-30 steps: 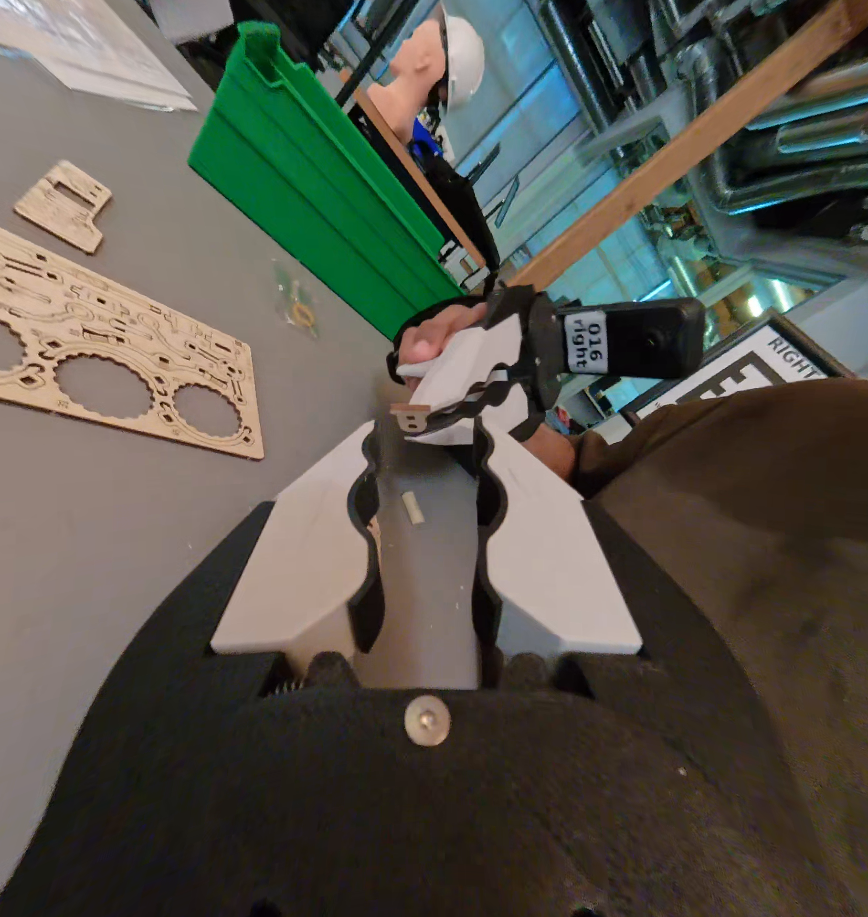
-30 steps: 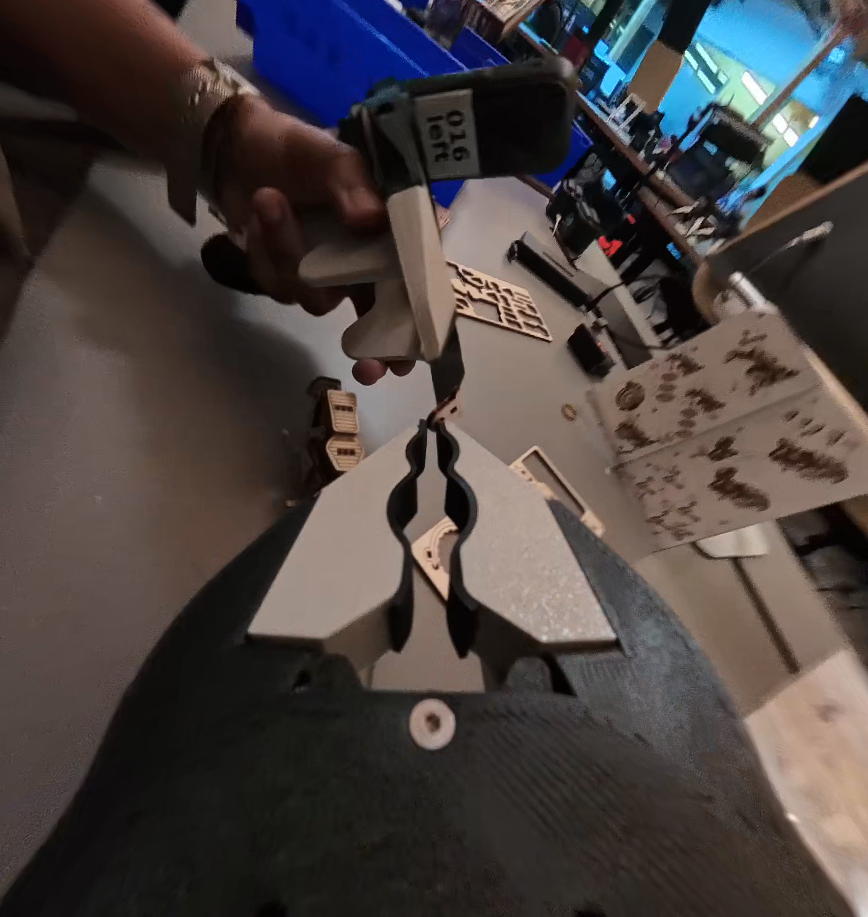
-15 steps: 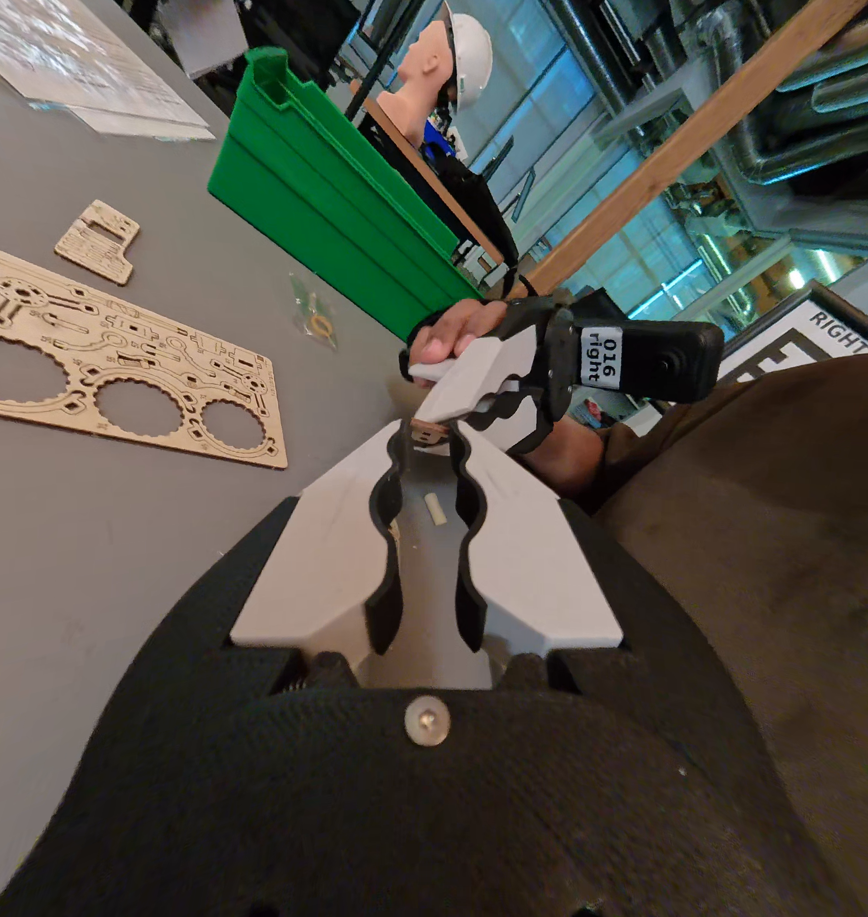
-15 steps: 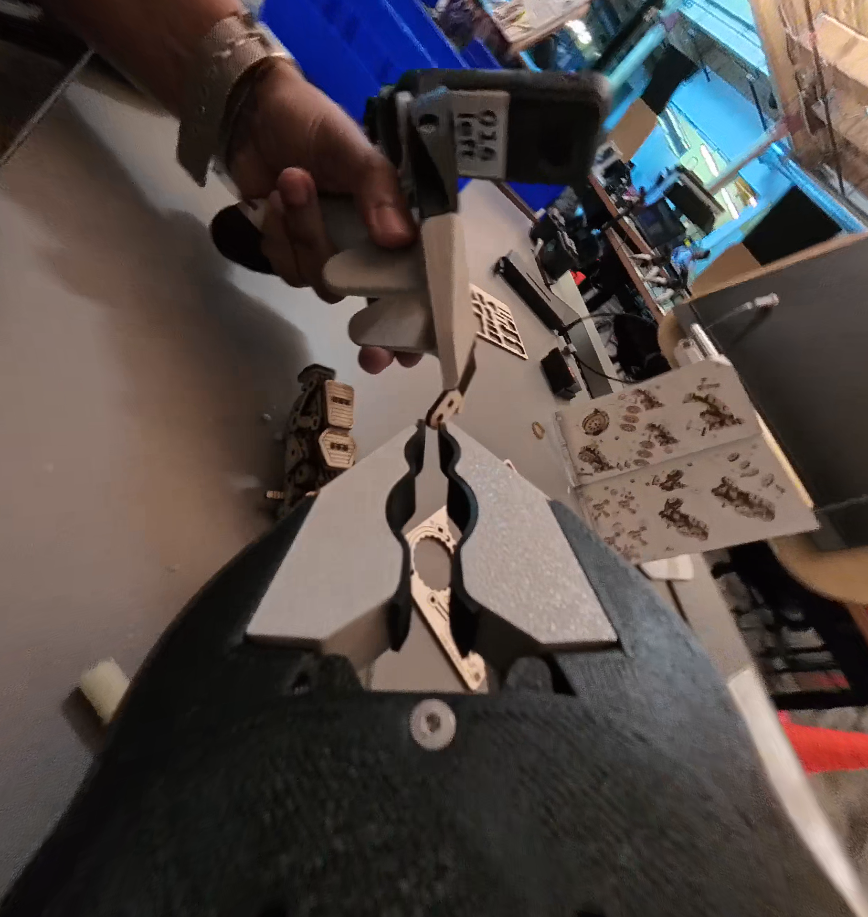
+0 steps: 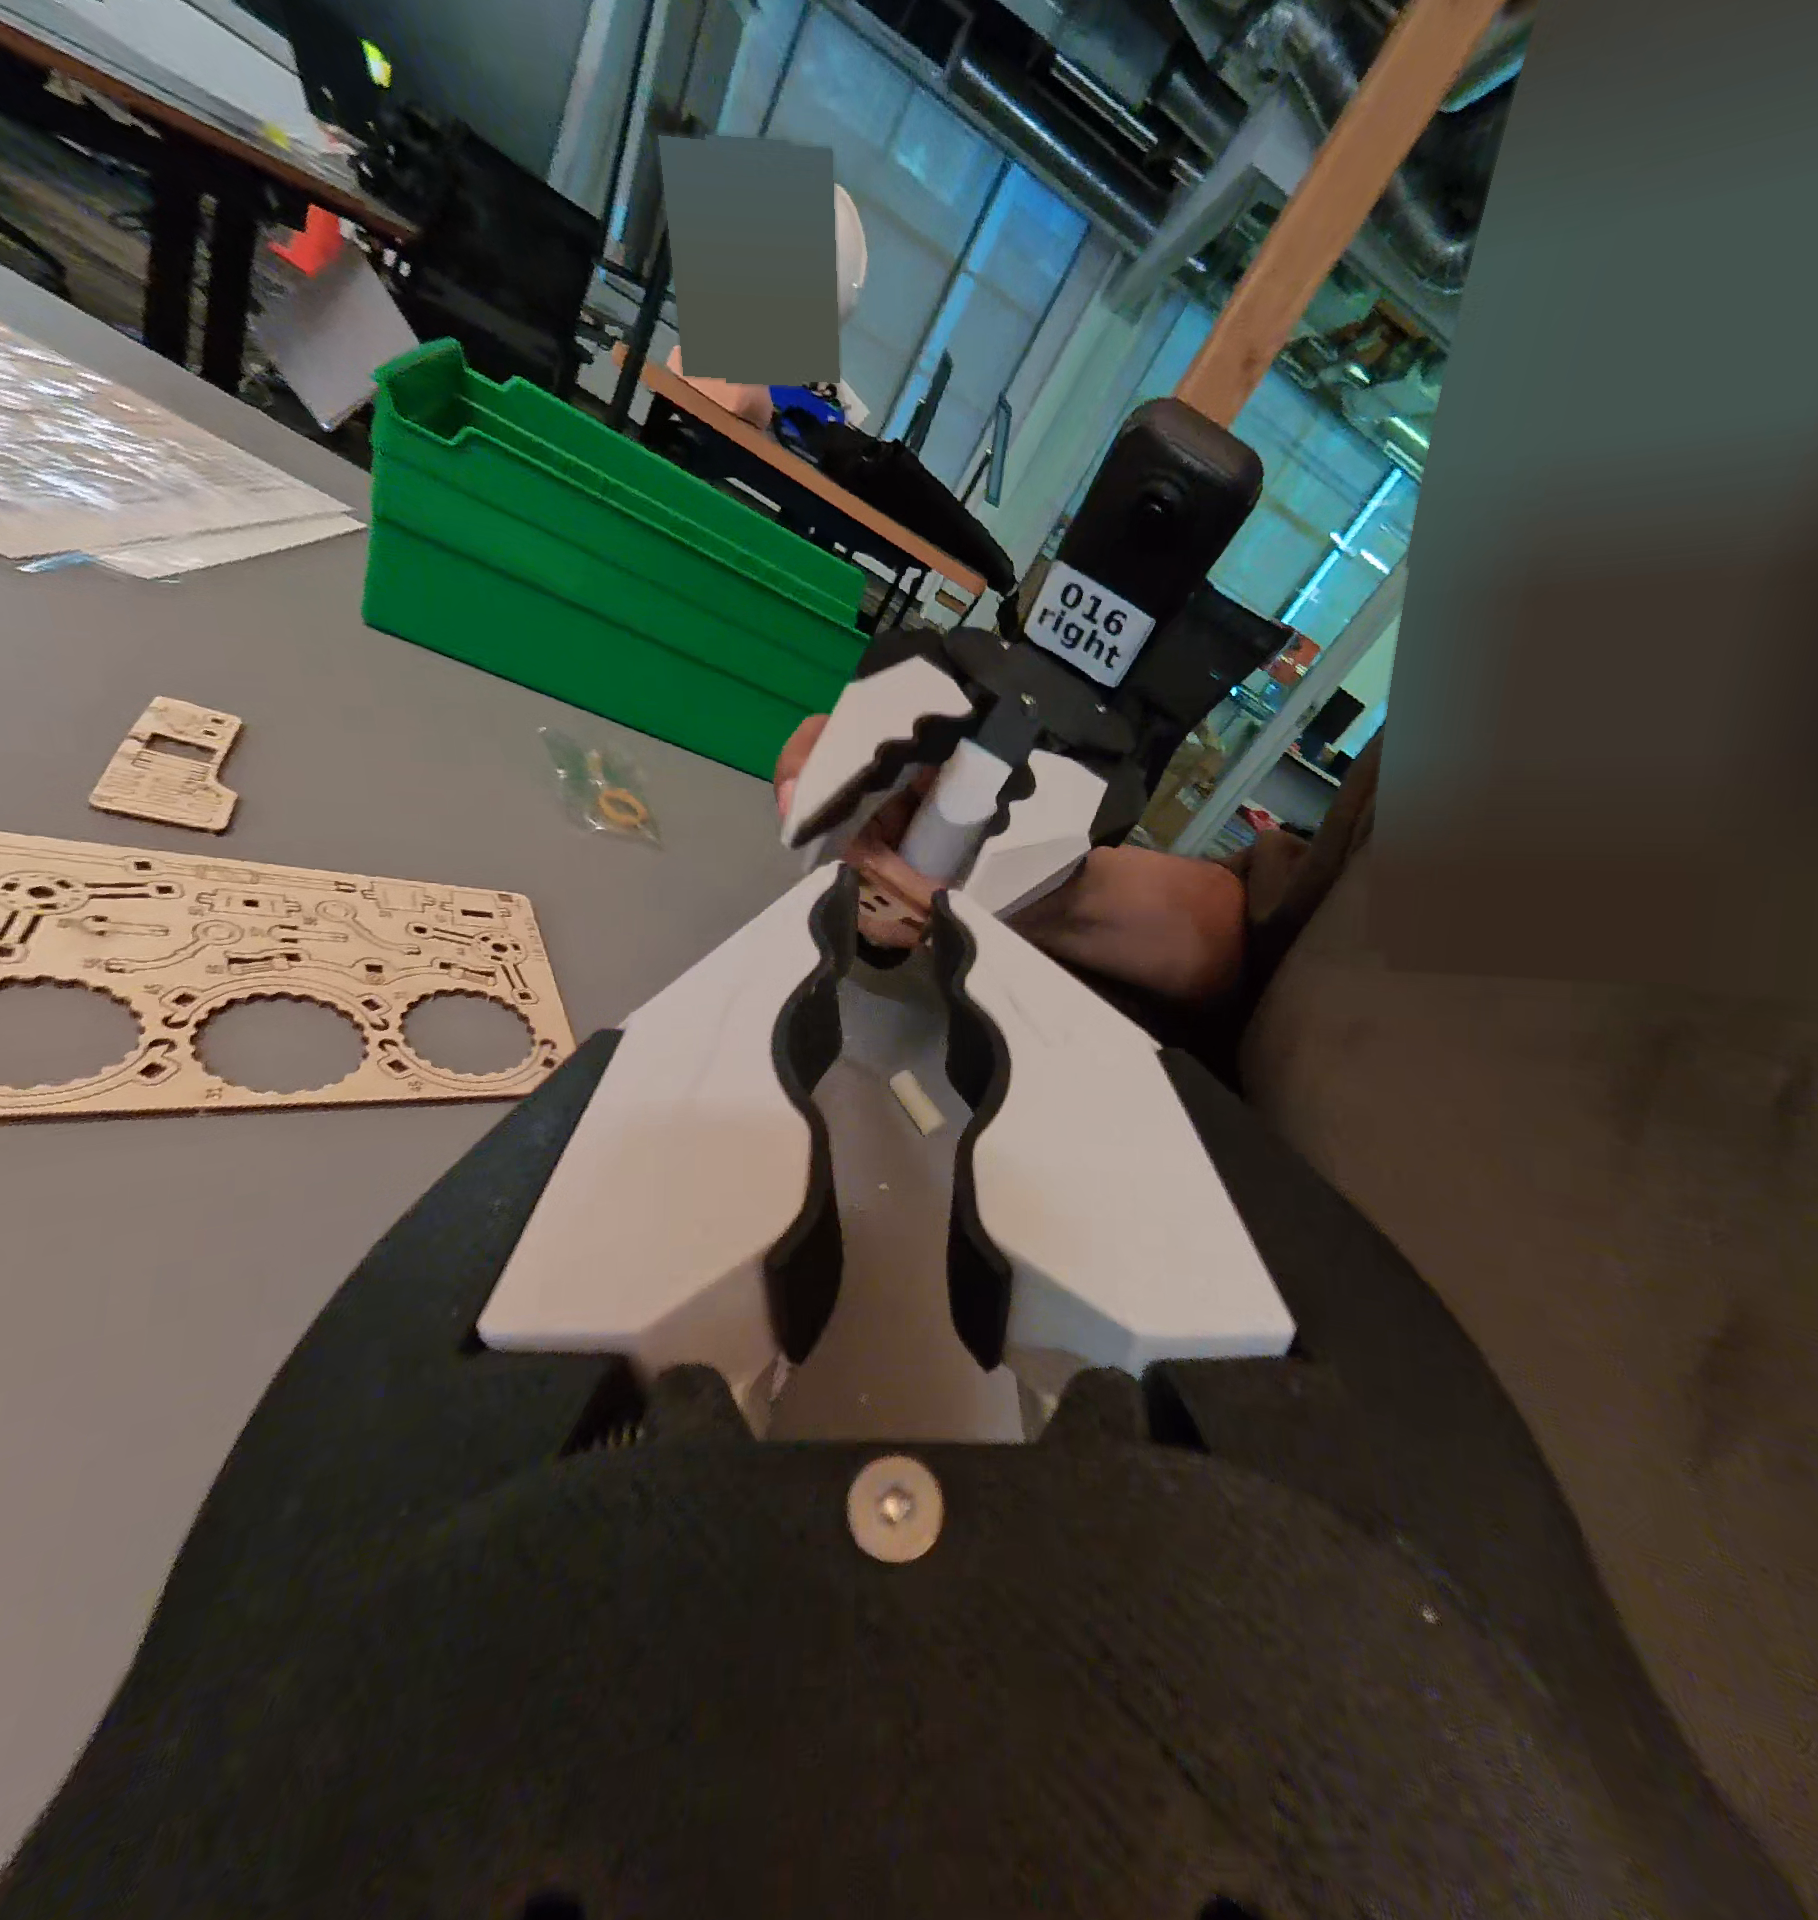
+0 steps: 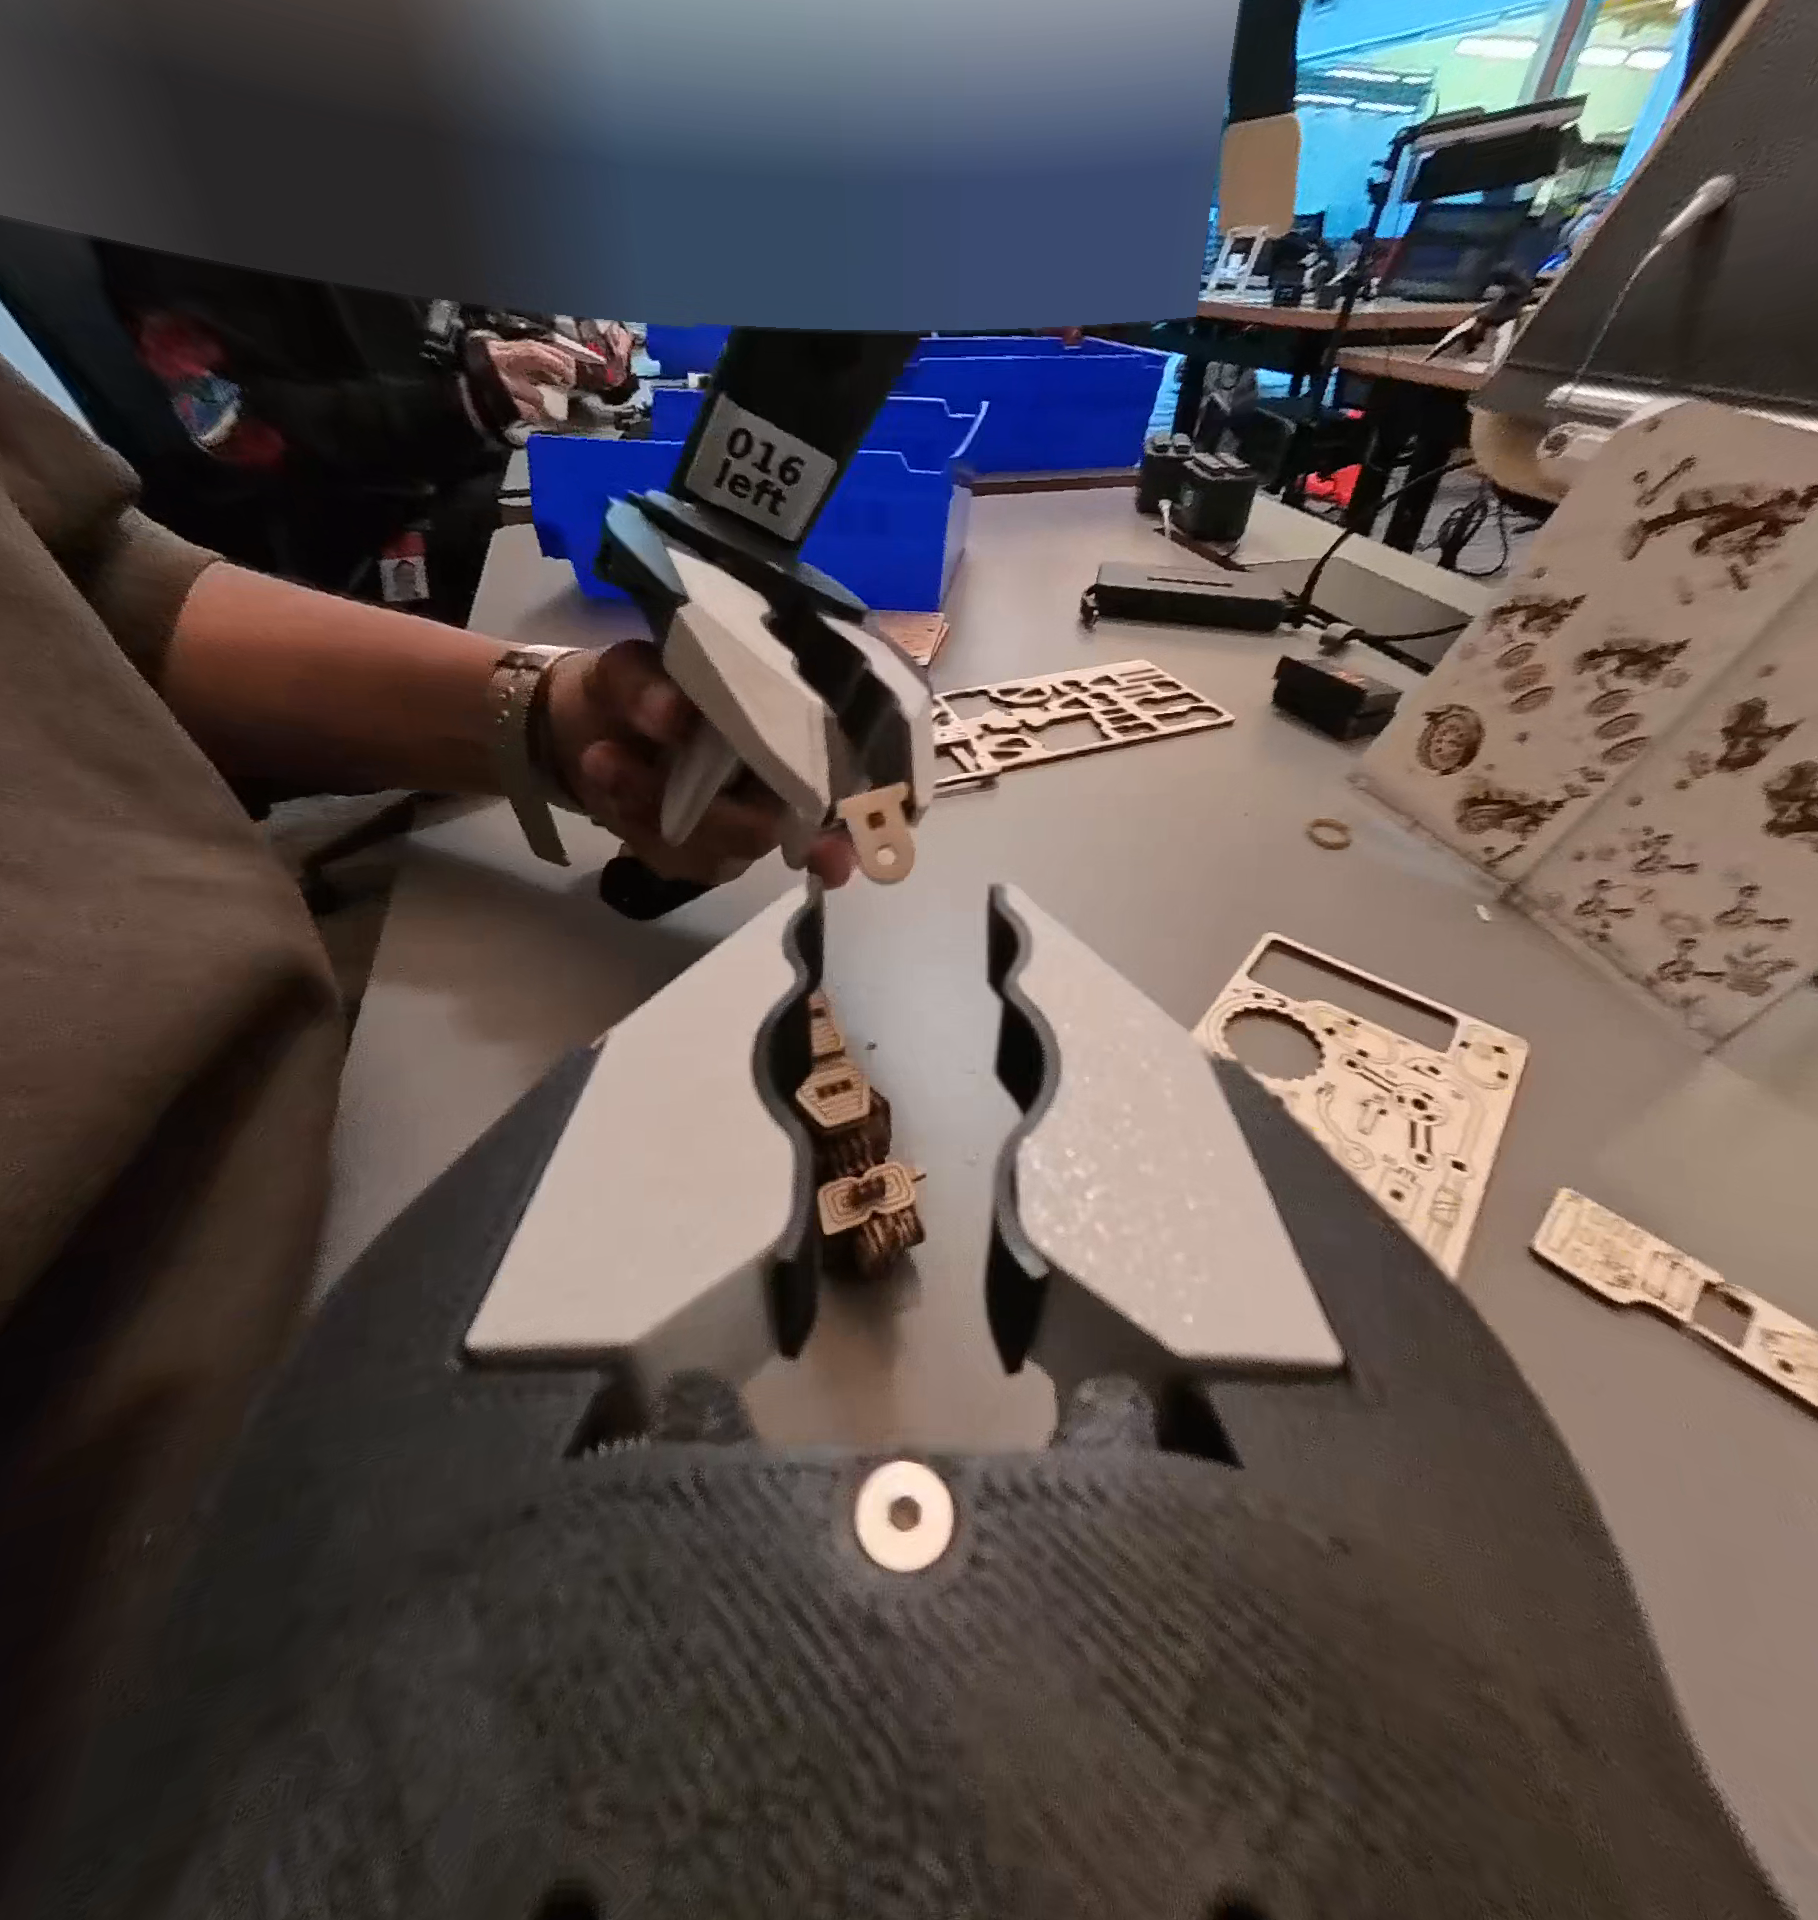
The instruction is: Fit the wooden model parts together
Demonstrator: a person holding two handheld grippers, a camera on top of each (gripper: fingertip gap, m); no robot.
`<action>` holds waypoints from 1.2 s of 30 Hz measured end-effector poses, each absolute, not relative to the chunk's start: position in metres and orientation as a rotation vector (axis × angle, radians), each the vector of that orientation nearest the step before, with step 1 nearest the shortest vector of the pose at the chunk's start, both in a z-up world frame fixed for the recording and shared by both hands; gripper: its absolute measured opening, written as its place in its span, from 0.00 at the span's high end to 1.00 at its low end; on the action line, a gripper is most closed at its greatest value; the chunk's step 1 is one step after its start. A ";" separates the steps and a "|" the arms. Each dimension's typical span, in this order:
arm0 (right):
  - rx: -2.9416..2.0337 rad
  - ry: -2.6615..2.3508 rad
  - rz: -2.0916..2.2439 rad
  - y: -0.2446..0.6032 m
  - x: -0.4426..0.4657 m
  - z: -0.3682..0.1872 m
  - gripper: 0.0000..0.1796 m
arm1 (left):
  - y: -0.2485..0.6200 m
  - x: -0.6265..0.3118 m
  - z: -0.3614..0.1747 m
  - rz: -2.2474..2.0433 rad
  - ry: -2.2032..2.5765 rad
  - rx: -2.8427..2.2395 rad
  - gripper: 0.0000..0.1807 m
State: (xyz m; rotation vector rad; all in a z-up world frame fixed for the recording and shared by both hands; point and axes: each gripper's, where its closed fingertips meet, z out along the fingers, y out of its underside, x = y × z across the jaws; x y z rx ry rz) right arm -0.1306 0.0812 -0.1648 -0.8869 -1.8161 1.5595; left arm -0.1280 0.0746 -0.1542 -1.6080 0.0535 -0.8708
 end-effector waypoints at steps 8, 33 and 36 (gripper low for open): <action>-0.781 -1.881 1.525 0.072 -0.123 -0.167 0.88 | 0.074 -0.113 -0.159 -0.913 0.104 -1.639 0.94; -0.893 -2.294 1.262 0.114 -0.104 -0.239 0.95 | 0.081 -0.116 -0.269 -0.282 0.377 -2.267 0.64; -0.895 -2.301 1.296 0.112 -0.103 -0.238 0.95 | 0.080 -0.114 -0.268 -0.299 0.390 -2.262 0.71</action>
